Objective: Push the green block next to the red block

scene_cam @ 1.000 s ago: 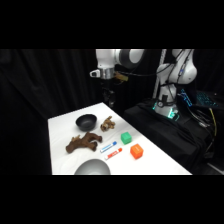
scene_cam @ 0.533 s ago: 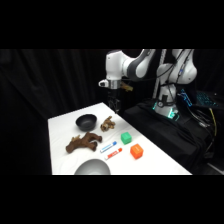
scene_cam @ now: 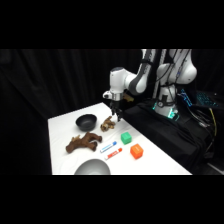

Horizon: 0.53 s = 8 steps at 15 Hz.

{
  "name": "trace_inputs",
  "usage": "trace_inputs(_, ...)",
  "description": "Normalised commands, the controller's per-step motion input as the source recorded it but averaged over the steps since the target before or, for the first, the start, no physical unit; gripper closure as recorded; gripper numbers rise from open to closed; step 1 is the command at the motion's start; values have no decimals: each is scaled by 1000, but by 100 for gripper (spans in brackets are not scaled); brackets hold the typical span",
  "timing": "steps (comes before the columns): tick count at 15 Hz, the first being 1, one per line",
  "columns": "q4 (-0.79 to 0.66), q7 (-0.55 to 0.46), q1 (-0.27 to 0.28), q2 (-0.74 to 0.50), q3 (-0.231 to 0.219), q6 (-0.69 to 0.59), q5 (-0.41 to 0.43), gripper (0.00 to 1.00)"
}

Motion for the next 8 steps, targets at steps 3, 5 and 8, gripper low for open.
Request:
trace_inputs(3, 124, -50, -1, 369, 126, 319, 58, 0)
trace_inputs(5, 118, 64, 70, 261, 99, 224, -32, 0)
trace_inputs(8, 52, 214, 198, 132, 8, 169, -134, 0)
